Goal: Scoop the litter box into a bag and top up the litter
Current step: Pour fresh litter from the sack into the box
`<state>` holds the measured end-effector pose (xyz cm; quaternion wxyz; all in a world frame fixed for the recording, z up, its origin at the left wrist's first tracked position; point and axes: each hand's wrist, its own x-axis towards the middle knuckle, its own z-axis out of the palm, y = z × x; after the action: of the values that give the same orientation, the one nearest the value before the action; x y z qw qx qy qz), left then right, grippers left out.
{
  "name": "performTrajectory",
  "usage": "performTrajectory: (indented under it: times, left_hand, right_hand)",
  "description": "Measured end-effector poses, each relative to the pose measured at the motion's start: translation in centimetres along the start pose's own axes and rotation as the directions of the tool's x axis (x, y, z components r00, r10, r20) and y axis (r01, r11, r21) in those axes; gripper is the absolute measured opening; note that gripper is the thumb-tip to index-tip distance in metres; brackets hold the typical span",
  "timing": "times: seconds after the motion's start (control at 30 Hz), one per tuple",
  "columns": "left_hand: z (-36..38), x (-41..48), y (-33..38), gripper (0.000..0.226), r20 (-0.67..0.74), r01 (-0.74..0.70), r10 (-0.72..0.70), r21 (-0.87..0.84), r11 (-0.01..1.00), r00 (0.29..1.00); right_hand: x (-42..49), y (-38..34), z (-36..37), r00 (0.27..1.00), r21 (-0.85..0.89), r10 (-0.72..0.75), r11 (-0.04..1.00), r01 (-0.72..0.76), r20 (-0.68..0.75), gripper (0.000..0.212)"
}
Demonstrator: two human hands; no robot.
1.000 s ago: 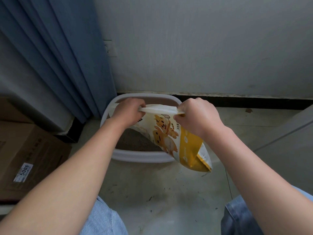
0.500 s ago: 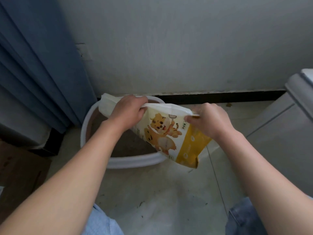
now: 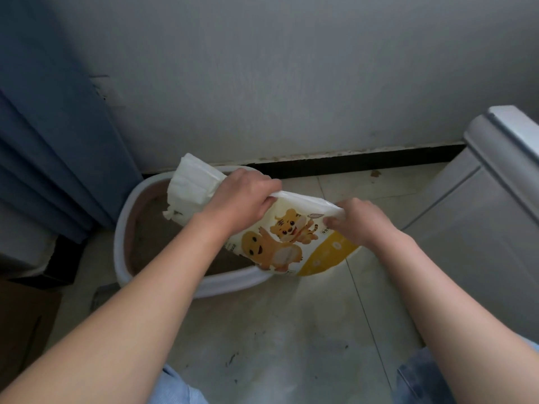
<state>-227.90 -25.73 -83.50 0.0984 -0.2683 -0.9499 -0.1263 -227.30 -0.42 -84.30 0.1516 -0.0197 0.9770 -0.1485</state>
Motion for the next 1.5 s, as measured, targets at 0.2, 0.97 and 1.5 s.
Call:
performTrajectory:
  times: [0.2,0.97,1.5]
  left_hand:
    - [0.3,0.8,1.1,0.012,-0.031,-0.021,0.023,0.053,0.998,0.999]
    - [-2.1,-4.2,-9.0,0.085,0.218,0.719,-0.693,-0.335,0.608,0.687]
    - [-5.0,-1.4,-4.9,0.030,0.060,0.569,-0.617,-0.466,0.678,0.785]
  right_hand:
    - [0.0,-2.3,0.9,0.974,0.085,-0.168,0.979,0.183,-0.154,0.027]
    - [0.1,-2.0,3.1,0.915,0.232,-0.289,0.905,0.357,-0.281,0.017]
    - [1.4,0.2,2.4,0.962,0.282,-0.100,0.944,0.172,-0.254,0.017]
